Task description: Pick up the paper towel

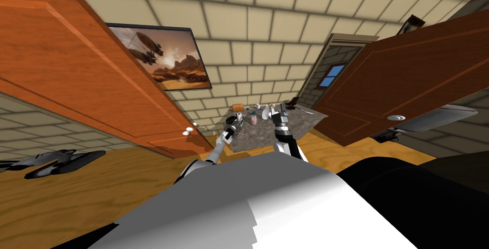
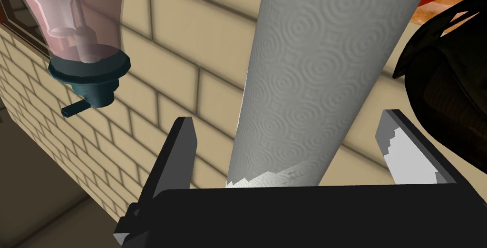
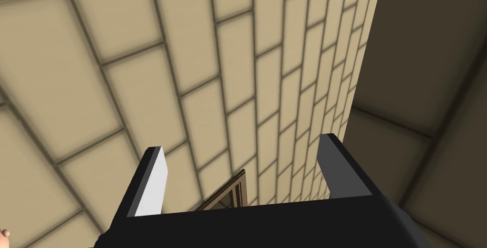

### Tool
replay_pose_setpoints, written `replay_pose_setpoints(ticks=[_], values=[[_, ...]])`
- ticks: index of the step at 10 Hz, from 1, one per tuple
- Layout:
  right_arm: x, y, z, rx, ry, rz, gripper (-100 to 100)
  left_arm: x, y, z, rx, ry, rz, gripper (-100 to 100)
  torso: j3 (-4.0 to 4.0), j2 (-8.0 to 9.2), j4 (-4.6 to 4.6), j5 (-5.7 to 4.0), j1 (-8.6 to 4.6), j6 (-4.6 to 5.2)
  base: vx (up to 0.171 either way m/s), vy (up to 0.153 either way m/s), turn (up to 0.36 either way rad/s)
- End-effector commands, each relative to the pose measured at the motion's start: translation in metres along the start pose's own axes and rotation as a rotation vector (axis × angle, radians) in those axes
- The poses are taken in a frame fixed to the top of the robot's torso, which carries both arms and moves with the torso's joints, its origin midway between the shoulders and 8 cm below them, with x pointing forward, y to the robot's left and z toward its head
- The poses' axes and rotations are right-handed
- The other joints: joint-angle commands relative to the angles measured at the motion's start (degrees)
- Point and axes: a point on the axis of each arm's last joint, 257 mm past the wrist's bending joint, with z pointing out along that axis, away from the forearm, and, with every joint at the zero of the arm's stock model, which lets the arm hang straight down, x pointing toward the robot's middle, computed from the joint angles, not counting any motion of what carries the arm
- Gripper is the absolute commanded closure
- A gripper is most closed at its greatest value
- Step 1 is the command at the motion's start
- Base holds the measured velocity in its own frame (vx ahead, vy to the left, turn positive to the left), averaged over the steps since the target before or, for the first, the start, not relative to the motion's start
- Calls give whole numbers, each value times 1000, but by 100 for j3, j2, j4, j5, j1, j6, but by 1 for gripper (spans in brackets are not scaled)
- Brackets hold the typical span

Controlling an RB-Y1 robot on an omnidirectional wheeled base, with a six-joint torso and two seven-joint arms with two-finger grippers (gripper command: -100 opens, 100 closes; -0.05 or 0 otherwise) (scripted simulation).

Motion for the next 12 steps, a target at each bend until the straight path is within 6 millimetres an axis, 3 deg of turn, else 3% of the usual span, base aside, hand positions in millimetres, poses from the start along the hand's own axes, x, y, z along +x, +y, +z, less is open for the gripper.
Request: replay_pose_setpoints(ticks=[1, 3, 4, 5, 6, 10, 11, 12], values=[[0, 0, 0, 0, 0, 0, 0, -2, -16, 14, 28, 8, 12, -100, 0, 0, 0, 0, 0, 0, -42, 51, 160], [0, 0, 0, 0, 0, 0, 0, -19, -21, 26, 47, -11, 31, -100, 1, 0, 1, 0, -6, 7, -7, 19, -29], [0, 0, 0, 0, 0, 0, 0, -8, -18, 25, 39, 14, 25, -100, -3, -6, 0, -2, -13, 6, 7, -4, 2], [0, 0, 0, 0, 0, 0, 0, -12, -19, 24, 41, 3, 27, -100, -5, -9, -2, -3, -17, 5, 0, 0, 0], [0, 0, 0, 0, 0, 0, 0, -11, -19, 24, 41, 5, 27, 100, -4, -8, -2, -3, -17, 5, 2, 1, 12], [0, 0, 0, 0, 0, 0, 0, -11, -18, 24, 41, 4, 29, 100, -5, -7, -4, 0, -14, 7, 0, 0, 0], [0, 0, 0, 0, 0, 0, 0, -11, -18, 24, 41, 4, 29, 0, -5, -7, -3, -1, -15, 7, 0, 0, 0], [0, 0, 0, 0, 0, 0, 0, -16, 16, 5, -14, -15, 11, 100, -4, -7, -3, -1, -15, 7, 43, -54, -329]])
